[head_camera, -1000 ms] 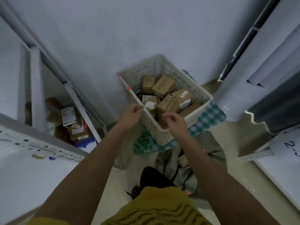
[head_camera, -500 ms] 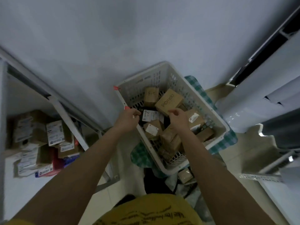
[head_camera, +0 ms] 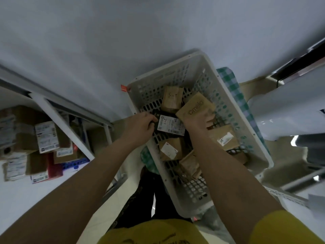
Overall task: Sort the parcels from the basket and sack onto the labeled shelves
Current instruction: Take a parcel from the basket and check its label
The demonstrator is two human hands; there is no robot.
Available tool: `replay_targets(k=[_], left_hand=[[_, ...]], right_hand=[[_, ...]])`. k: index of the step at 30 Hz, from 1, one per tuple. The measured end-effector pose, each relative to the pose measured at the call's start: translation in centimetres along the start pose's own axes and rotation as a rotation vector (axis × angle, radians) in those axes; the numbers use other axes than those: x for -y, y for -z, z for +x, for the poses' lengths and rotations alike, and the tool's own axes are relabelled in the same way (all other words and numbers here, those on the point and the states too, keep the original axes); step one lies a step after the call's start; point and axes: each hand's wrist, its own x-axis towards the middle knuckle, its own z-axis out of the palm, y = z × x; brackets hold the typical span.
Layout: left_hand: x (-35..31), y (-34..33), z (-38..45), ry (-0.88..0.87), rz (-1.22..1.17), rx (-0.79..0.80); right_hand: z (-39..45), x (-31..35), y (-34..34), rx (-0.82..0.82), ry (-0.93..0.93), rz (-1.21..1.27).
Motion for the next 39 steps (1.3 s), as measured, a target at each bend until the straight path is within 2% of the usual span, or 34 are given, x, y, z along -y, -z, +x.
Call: replay_targets(k=[5, 8, 11, 15, 19, 23, 25, 27, 30, 34, 39], left_hand=[[1.0, -0.7, 0.8, -0.065, 0.008, -0.029], [1.4, -1.0, 1.0, -0.075, -0.016, -0.032], [1.5, -1.0, 1.2, -0.078, -0.043, -0.033], [1.3, -0.9, 1.2, -0.055, -0.095, -0.037], [-0.1, 0.0, 1.1, 0.039, -0.224, -0.058], [-3.0, 1.7, 1.3, 0.212, -0.497, -0.05], [-4.6, 2.8, 1.4, 0.28, -0.628, -0.003], [-6.1, 4.0, 1.3, 0.335, -0.81, 0.072], [-7.3, 5.3, 0.7, 0.374, -1.046, 0.258], [-7.3, 6.0, -0.2, 0.352, -1.122, 0.416], [-7.8, 6.6, -1.5, 0.206, -1.099, 0.448]], right_hand=[[2.6, 2.5, -3.0, -0.105, -0.145, -0.017], [3.3, 2.7, -3.7, -0.083, -0.187, 0.057], [3.2, 2.5, -3.5, -0.046, -0.217, 0.03], [2.9, 1.7, -1.6, 0.024, -0.161, 0.054], [0.4, 0.9, 1.1, 0.005, -0.077, 0.298], [-3.5, 0.2, 3.7, 0.012, 0.114, 0.513], [-5.3, -0.2, 5.0, 0.089, 0.231, 0.678], [-7.0, -0.4, 6.3, 0.233, 0.284, 0.816], [-9.0, -0.6, 7.9, 0.396, 0.365, 0.882], [-10.6, -1.3, 9.1, 0.524, 0.451, 0.944], [-11.5, -2.6, 10.4, 0.703, 0.517, 0.885]])
